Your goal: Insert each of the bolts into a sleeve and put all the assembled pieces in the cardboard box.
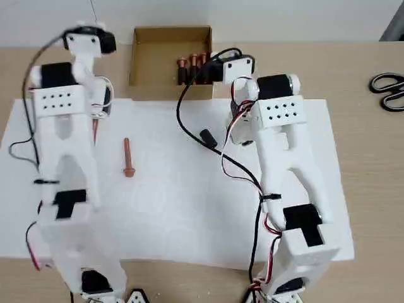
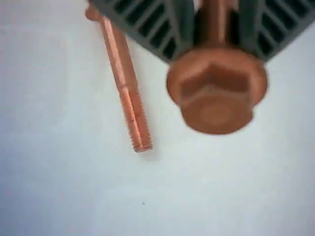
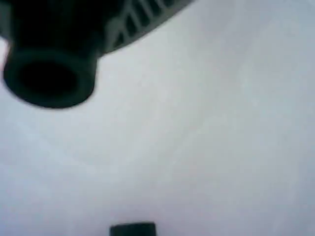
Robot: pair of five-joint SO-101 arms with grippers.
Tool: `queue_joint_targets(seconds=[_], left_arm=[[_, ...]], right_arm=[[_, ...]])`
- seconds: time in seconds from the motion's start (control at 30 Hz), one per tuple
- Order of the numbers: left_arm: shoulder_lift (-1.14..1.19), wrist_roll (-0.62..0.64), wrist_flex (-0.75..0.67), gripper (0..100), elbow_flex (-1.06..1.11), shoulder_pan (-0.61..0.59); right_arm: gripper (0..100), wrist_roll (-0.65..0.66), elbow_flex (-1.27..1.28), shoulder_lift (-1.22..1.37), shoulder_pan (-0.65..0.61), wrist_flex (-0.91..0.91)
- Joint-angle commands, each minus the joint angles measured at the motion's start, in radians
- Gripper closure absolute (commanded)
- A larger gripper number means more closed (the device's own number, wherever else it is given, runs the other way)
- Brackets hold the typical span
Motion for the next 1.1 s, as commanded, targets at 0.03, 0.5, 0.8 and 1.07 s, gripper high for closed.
queue_joint_targets(seconds=[0.03, 0.5, 0.8, 1.07], left_arm=[[-0.265, 0.008, 0.012, 99, 0.082, -0.003], [-0.844, 0.152, 0.005, 99, 0.363, 0.000], [-1.091, 0.245, -0.094, 99, 0.648, 0.000], [-1.171, 0.459, -0.400, 99, 0.937, 0.170]], right_arm=[[99.5, -0.006, -0.055, -0.197, 0.002, -0.001], [99.5, -0.008, 0.071, -0.700, 0.004, 0.027], [99.5, -0.201, 0.559, -1.043, -0.068, -0.157], [99.5, -0.272, 1.131, -1.305, -0.154, -0.602]])
